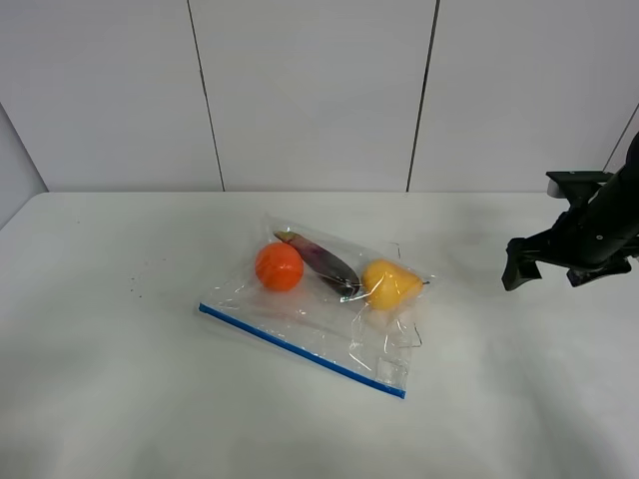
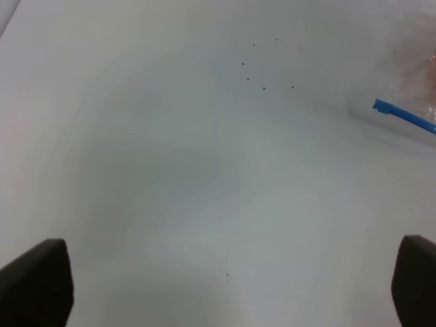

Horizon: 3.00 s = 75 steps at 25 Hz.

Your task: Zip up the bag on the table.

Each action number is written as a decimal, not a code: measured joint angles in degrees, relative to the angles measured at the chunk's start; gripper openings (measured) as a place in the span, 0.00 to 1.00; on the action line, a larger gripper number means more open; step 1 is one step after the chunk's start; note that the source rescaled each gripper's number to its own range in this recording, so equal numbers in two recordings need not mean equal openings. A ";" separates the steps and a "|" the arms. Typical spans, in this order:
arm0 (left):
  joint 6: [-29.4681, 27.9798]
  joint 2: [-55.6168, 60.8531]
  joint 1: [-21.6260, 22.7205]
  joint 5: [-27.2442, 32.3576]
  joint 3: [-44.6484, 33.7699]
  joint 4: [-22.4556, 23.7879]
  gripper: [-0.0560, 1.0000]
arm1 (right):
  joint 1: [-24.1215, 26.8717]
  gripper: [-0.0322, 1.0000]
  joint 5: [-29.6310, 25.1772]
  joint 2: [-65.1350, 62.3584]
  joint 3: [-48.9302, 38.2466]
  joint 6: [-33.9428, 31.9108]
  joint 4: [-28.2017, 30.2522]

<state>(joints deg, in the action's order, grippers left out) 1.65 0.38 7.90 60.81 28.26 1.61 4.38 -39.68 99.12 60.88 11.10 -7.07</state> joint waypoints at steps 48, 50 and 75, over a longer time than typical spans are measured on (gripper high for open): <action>0.00 0.00 0.00 -0.06 0.00 0.17 1.00 | -0.79 1.00 -3.33 -55.66 -24.86 -1.76 3.30; 0.00 0.00 0.00 -0.06 0.00 0.17 1.00 | -0.79 1.00 -4.95 -59.73 -26.49 -1.76 3.22; 0.00 0.00 0.00 -0.06 0.00 0.22 1.00 | -0.79 1.00 -18.90 -92.97 -27.62 -4.34 -0.13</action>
<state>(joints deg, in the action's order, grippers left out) 1.65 0.38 7.90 60.74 28.26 1.82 3.60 -58.57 6.15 33.26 6.76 -7.20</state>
